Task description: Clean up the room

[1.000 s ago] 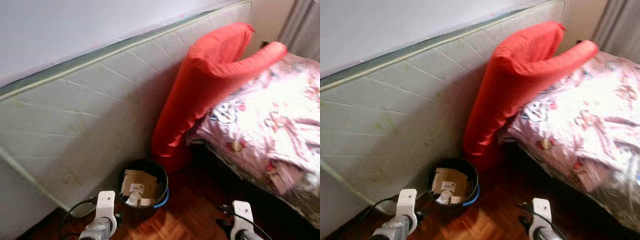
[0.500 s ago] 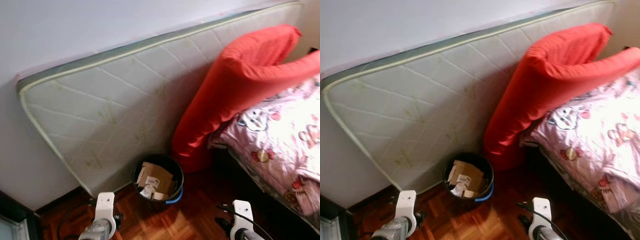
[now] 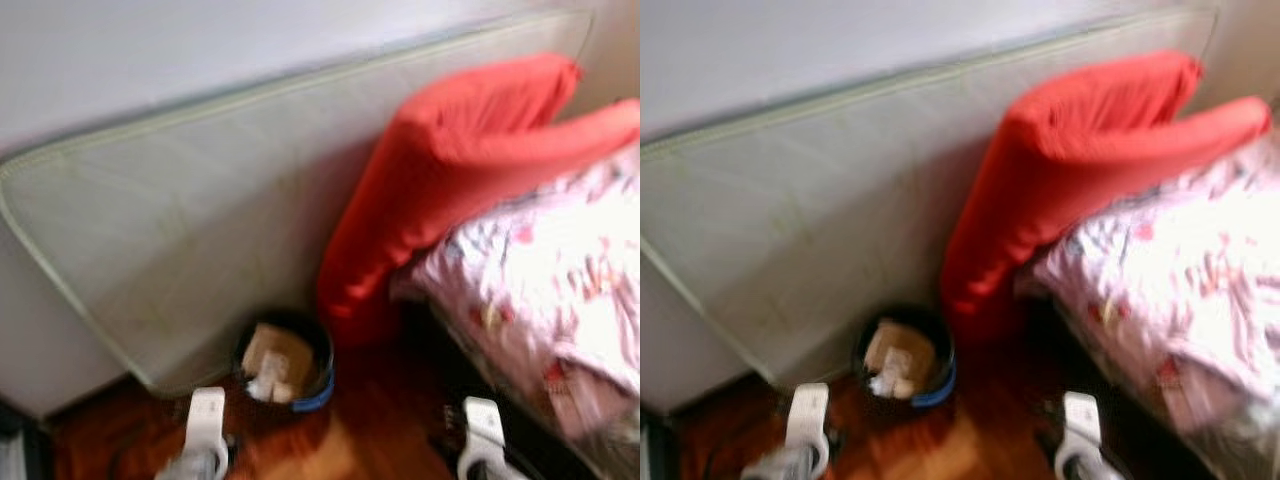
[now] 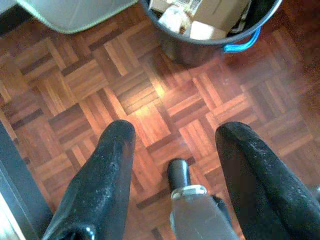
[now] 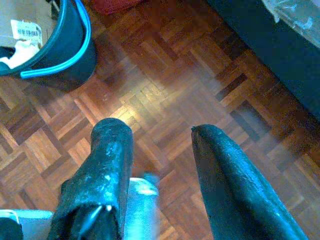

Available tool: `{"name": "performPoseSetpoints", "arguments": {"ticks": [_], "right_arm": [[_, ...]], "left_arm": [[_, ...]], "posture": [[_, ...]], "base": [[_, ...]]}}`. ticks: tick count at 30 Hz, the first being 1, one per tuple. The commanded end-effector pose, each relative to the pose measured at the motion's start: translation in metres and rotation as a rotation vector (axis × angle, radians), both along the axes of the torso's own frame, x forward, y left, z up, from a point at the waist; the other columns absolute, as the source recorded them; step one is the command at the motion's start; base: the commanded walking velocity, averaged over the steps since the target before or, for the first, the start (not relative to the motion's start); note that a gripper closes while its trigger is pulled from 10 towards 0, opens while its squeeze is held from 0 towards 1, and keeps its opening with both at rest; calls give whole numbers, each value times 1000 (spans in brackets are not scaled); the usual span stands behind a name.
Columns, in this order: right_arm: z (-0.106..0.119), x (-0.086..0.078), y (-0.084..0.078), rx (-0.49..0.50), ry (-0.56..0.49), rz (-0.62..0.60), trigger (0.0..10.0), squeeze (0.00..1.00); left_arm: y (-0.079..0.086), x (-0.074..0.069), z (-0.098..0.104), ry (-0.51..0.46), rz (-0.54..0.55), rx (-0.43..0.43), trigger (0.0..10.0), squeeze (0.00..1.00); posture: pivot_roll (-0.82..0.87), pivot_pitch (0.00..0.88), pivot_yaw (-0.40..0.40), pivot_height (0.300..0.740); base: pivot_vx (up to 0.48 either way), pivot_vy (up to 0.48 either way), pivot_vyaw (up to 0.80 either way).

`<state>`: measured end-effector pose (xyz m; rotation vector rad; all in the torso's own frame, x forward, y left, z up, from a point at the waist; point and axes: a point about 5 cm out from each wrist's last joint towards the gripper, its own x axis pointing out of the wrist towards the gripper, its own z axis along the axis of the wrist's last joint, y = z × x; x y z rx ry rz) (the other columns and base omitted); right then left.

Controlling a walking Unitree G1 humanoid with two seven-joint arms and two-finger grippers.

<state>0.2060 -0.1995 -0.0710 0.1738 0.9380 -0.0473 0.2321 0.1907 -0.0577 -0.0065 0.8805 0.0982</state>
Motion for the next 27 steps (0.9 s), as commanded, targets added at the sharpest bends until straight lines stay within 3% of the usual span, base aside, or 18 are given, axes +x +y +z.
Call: {"name": "performPoseSetpoints", "arguments": {"ticks": [1,21,27], "right_arm": [[0,-1,-4,-4,5,-17,10000,0],[0,-1,-5,-5,1,-37,10000,0],[0,0,-4,-7,0,-42,10000,0]], "left_arm": [[-3,0,0,3,-10,1,10000,0],[-4,1,0,3,-7,-2,10000,0],[-4,1,0,7,-4,-17,10000,0]], "posture": [[-65,0,10,740],[-63,0,12,740],[-63,0,15,740]], "base": [[0,-382,0],[0,-383,0],[0,0,0]]}}
